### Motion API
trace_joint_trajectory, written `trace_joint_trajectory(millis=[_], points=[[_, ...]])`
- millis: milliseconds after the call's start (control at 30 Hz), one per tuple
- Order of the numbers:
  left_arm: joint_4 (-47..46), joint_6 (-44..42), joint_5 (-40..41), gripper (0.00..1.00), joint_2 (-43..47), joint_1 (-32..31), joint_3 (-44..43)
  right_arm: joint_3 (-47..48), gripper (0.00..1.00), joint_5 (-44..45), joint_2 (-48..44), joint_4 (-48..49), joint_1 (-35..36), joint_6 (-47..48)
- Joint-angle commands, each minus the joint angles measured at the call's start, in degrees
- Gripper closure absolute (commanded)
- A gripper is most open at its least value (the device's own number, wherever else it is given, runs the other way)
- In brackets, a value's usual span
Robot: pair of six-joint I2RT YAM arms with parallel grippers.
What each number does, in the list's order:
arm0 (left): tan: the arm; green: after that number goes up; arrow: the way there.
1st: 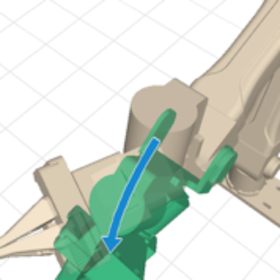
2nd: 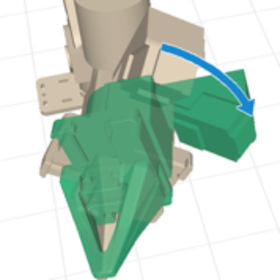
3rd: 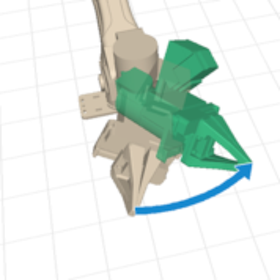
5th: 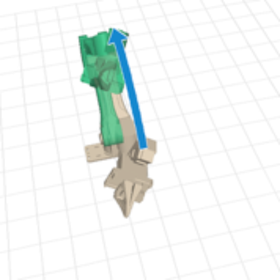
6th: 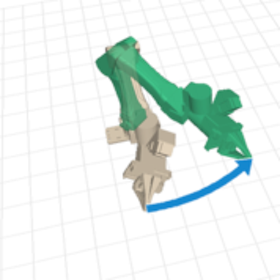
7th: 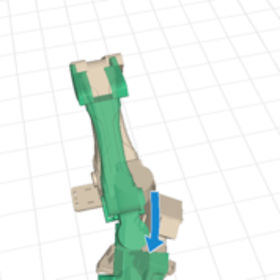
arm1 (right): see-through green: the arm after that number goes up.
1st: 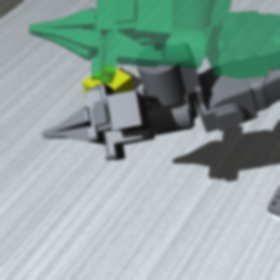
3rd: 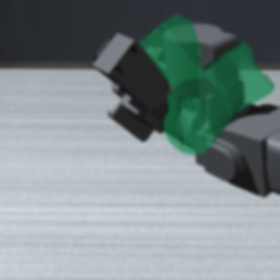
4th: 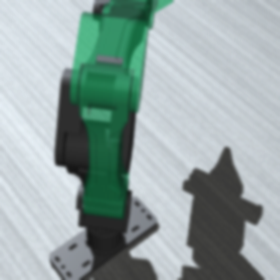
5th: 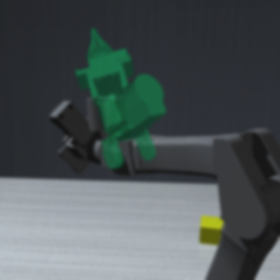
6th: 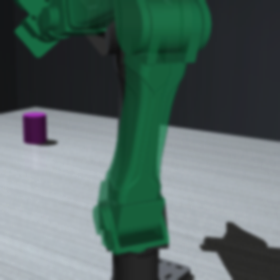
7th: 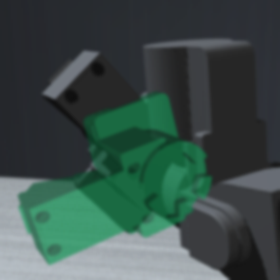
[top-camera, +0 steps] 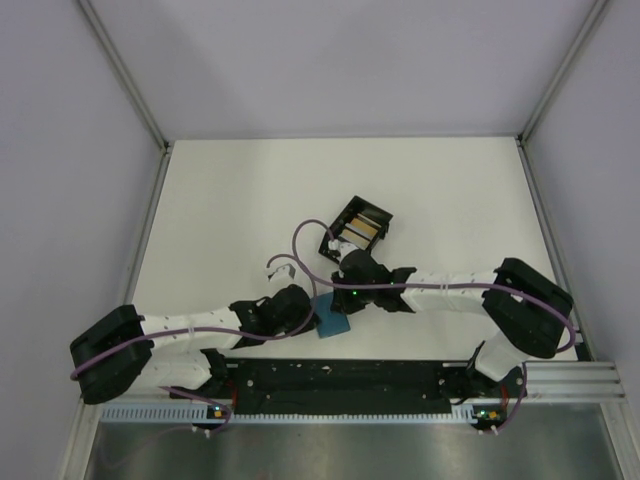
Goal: Put the credit cards into the card holder
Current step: Close the card holder at the center of the board.
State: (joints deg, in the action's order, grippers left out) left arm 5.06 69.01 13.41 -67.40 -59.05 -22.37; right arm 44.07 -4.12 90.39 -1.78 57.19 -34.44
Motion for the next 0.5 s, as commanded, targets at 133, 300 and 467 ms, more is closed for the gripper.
trace_joint_trajectory(millis=[133,300,467], points=[[0.57,-0.37,2.15,0.73,-0.72,-0.10,-1.01,-0.30,1.00,2.88,2.86,-4.46,3.98,1.48],[0.83,-0.28,2.24,0.73,-0.63,-0.10,-1.18,-0.92,1.00,3.86,2.95,-5.16,4.86,0.95],[1.18,-0.11,2.50,0.73,-0.54,-0.10,-1.27,-2.41,1.00,6.14,2.51,-5.25,5.74,0.07]])
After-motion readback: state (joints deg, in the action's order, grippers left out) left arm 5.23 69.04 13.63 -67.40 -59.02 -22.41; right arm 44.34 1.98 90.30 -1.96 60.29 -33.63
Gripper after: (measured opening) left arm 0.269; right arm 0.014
